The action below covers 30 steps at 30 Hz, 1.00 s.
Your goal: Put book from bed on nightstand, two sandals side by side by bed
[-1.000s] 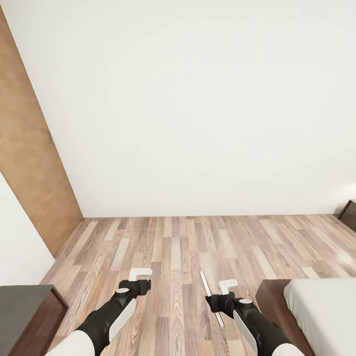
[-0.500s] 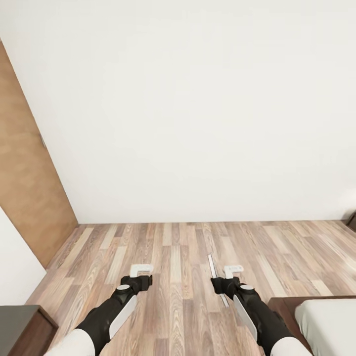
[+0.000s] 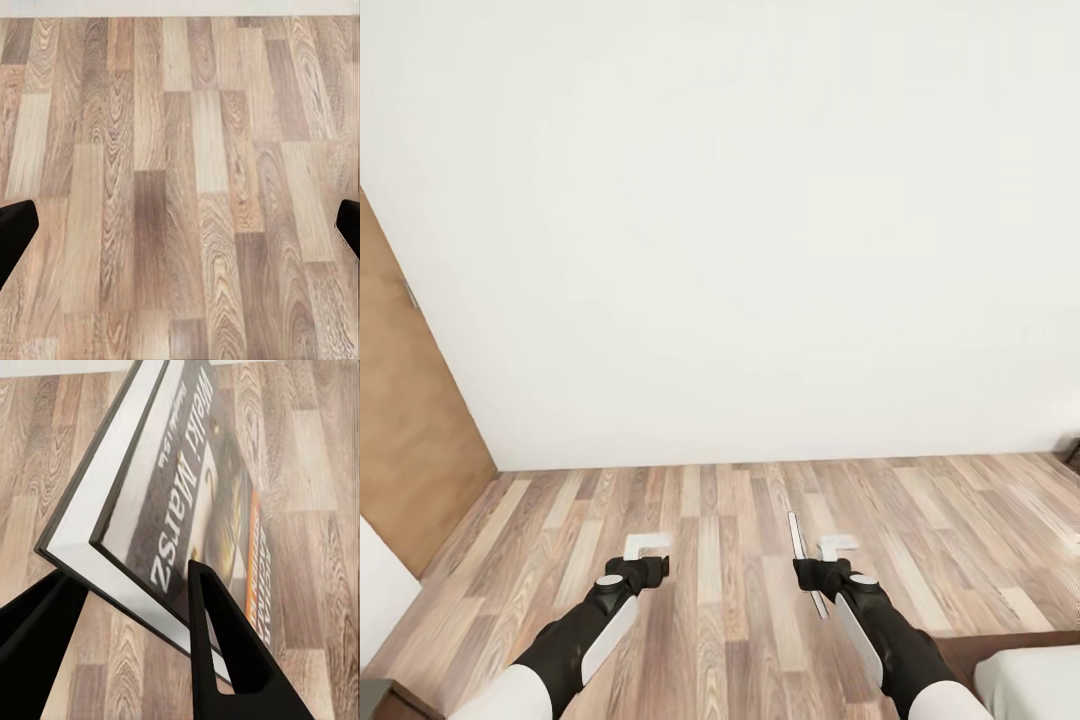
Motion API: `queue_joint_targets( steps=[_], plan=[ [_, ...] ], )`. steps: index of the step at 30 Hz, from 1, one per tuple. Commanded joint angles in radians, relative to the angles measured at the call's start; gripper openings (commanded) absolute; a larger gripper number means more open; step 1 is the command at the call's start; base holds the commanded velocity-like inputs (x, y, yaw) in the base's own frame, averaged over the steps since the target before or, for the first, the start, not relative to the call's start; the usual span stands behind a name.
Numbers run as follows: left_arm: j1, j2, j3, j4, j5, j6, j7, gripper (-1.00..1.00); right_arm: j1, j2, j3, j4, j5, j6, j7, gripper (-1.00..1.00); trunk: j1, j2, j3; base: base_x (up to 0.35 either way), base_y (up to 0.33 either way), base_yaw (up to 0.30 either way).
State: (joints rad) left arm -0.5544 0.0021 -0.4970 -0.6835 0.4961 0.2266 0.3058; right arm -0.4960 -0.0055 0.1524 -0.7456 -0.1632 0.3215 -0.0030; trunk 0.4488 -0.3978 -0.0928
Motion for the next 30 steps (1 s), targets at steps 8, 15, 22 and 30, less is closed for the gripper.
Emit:
queue_joint_targets(
  steps=[8,15,22,30],
  plan=[
    [-0.001,0.000,-0.005,-0.002,0.010,0.003,0.008,1.00,-0.001,-0.001,0.002,-0.001,-0.008,0.005,0.000,-1.00,0.001,-0.002,0.002,0.336,0.000,-0.247],
    [-0.001,-0.001,-0.005,-0.002,0.011,0.003,0.007,1.00,-0.001,-0.002,0.003,-0.001,-0.006,0.001,0.004,-1.00,0.001,-0.002,0.007,0.336,0.003,-0.260],
    [-0.001,-0.001,-0.005,-0.002,0.011,0.003,0.007,1.00,-0.001,-0.004,0.001,0.000,-0.005,0.006,0.007,-1.00,0.001,-0.002,0.013,0.331,0.097,-0.261],
    [-0.001,-0.001,-0.005,-0.002,0.011,0.003,0.007,1.00,-0.001,-0.005,0.002,0.000,-0.004,0.008,0.009,-1.00,0.001,-0.002,0.019,0.299,0.196,-0.261]
  ],
)
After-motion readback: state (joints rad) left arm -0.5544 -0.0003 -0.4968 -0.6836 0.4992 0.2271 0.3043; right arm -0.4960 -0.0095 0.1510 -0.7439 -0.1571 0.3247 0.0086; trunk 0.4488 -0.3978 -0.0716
